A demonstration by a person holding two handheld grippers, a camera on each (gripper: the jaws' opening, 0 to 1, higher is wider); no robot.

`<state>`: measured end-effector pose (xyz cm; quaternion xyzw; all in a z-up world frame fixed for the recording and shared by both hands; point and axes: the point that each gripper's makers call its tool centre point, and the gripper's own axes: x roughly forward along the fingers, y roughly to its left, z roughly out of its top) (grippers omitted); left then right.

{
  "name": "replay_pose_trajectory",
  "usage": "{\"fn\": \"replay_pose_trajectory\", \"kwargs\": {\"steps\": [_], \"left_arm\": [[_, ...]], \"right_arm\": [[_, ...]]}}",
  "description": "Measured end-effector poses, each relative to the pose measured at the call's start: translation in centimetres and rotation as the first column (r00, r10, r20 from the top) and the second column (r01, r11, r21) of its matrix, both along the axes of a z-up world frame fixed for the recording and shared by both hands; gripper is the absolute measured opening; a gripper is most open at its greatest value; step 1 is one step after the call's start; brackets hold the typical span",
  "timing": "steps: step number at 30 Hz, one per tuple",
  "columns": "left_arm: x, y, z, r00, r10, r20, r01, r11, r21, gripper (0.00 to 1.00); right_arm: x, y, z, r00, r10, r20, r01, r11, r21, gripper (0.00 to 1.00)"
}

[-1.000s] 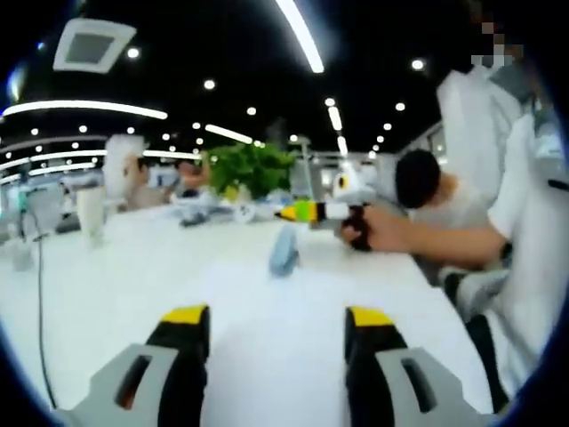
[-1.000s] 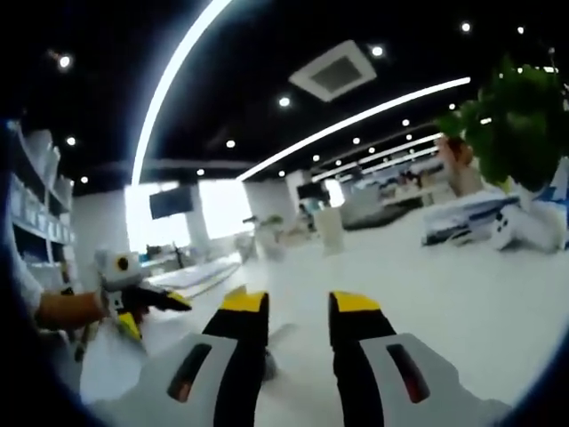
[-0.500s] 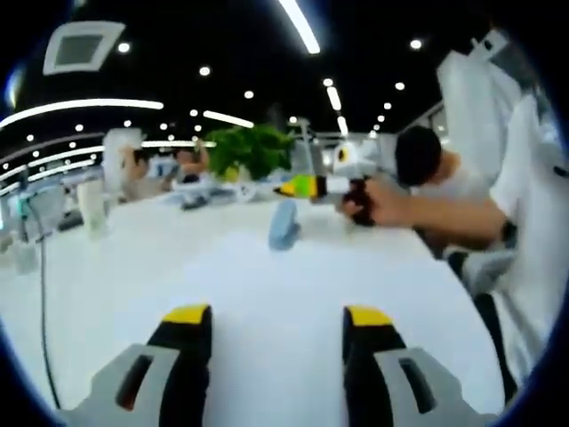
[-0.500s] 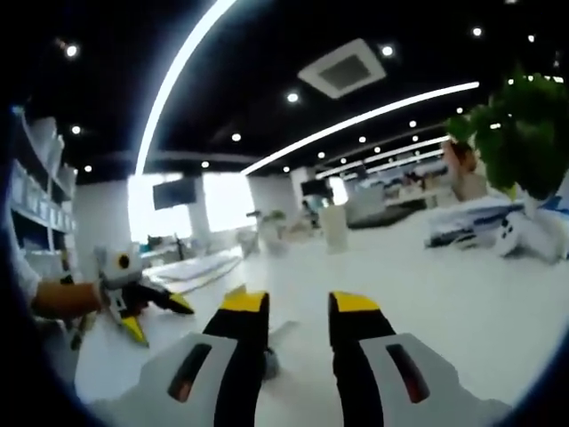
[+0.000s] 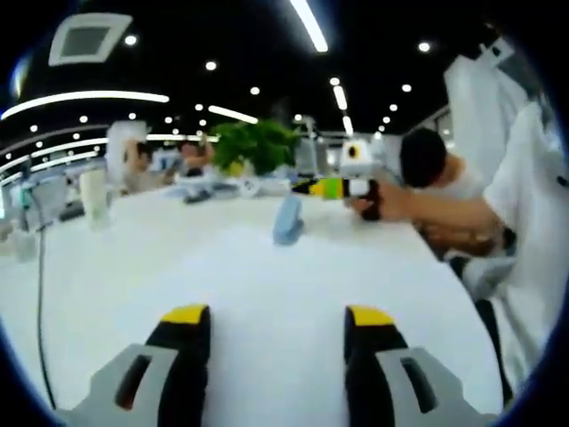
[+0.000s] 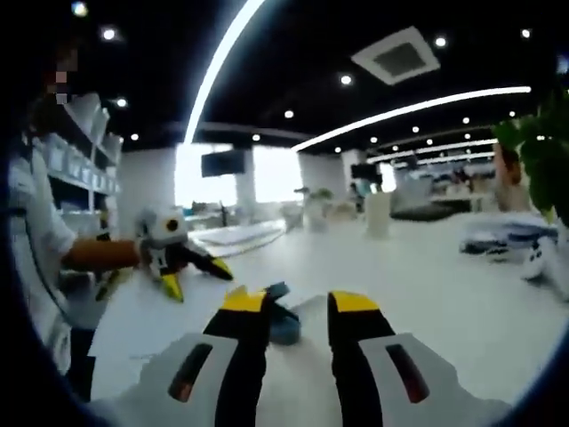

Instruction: Pick up the paper insert the paper into the punch align the paper edges press the punch to punch holes

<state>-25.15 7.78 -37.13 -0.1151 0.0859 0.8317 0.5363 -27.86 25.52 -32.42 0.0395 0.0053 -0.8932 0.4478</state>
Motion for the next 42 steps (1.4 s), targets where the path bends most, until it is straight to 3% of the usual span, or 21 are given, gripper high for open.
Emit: {"fn": "replay_pose_trajectory", "kwargs": {"steps": [8, 11, 17, 21, 27, 40, 42], "left_arm": [[0.1, 0.0, -0.1, 1.000, 0.010, 0.008, -0.010, 1.000, 0.001, 0.62], [0.1, 0.0, -0.1, 1.000, 0.011, 0.011, -0.011, 1.000, 0.001, 0.62], [0.1, -0.1, -0.2, 1.000, 0.014, 0.013, -0.014, 1.000, 0.002, 0.62], [0.1, -0.1, -0.2, 1.000, 0.017, 0.014, -0.017, 1.000, 0.003, 0.62], [0.1, -0.1, -0.2, 1.000, 0.020, 0.015, -0.020, 1.000, 0.003, 0.62], [-0.1, 0.1, -0.2, 0.999, 0.029, 0.017, -0.029, 1.000, 0.005, 0.61], [-0.1, 0.1, -0.2, 0.999, 0.030, 0.017, -0.030, 1.000, 0.006, 0.61]], "right_arm": [[-0.1, -0.8, -1.7, 0.991, 0.126, 0.046, -0.129, 0.988, 0.083, 0.36], [-0.3, -1.7, -2.9, 0.981, 0.181, 0.069, -0.189, 0.970, 0.149, 0.36], [-0.4, -2.9, -3.7, 0.968, 0.238, 0.081, -0.249, 0.951, 0.184, 0.36], [0.0, -3.3, -3.6, 0.956, 0.277, 0.099, -0.290, 0.944, 0.159, 0.36], [0.3, -3.8, -4.3, 0.940, 0.320, 0.116, -0.337, 0.922, 0.189, 0.34], [0.7, -4.3, -4.6, 0.920, 0.365, 0.138, -0.387, 0.902, 0.190, 0.36], [0.7, -4.2, -4.3, 0.916, 0.373, 0.147, -0.394, 0.905, 0.161, 0.36]]}}
